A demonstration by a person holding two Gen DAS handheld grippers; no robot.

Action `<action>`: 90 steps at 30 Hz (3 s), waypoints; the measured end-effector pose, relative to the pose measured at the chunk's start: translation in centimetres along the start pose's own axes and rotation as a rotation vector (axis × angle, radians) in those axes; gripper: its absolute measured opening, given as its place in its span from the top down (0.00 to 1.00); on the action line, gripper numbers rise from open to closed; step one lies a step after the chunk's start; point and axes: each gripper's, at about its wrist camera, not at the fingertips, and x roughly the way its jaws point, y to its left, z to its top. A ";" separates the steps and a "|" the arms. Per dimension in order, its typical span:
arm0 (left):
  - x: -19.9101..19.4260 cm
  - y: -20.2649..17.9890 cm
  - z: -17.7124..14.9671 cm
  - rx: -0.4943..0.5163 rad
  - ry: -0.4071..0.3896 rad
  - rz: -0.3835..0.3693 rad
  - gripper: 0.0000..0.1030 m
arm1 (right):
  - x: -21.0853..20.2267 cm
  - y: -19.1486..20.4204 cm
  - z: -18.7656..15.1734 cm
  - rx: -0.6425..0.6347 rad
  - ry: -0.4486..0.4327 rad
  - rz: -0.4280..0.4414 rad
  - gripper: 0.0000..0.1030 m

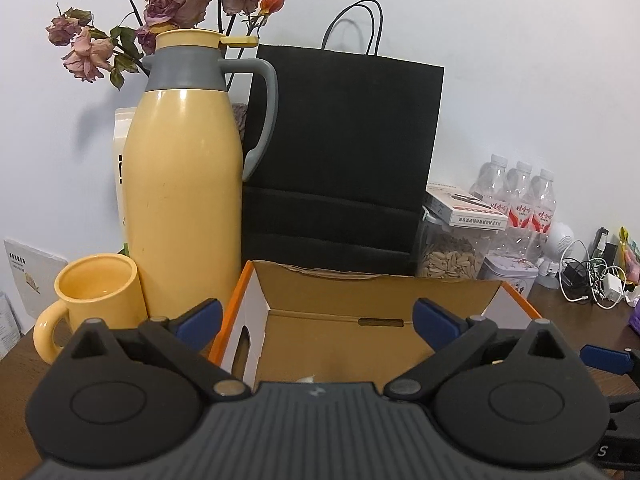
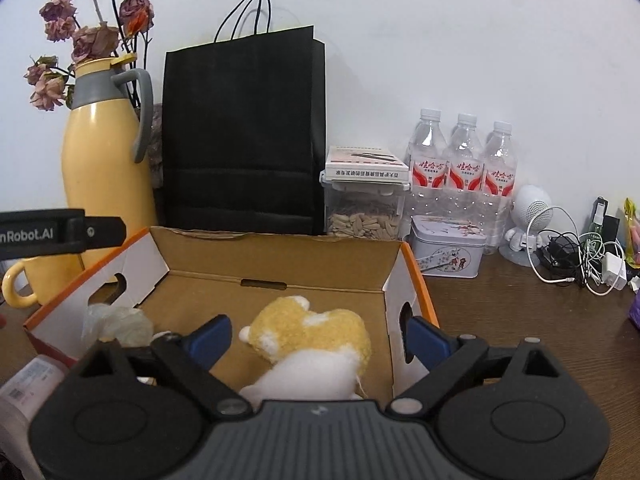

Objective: Organize objects
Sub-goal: 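Open the right gripper to drop the hamster while the left drops the clear bag into the box, then withdraw both grippers from the box back over the table items, then lower the right gripper onto the purple burlap pouch and grasp it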

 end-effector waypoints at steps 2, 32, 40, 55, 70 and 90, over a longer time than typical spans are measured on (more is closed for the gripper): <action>0.0 0.1 0.0 -0.002 0.002 -0.001 0.00 | 0.0 0.0 0.0 0.002 -0.001 0.002 0.08; -10.0 0.8 -0.2 0.049 -0.007 -0.036 0.00 | -10.5 1.0 -0.8 -0.045 -0.078 -0.004 0.00; -12.6 1.7 -2.8 0.055 0.050 -0.001 0.00 | -14.0 0.6 -4.1 -0.045 -0.039 -0.012 0.00; -17.3 3.4 -8.4 0.040 0.112 0.029 0.00 | -18.6 -0.2 -10.3 -0.007 0.046 -0.022 0.00; -19.1 3.7 -13.1 0.014 0.152 -0.011 0.00 | -20.1 0.2 -15.1 0.017 0.149 -0.011 0.00; -17.8 4.4 -14.8 -0.049 0.128 -0.013 0.00 | -16.4 1.0 -15.5 0.019 0.219 0.022 0.00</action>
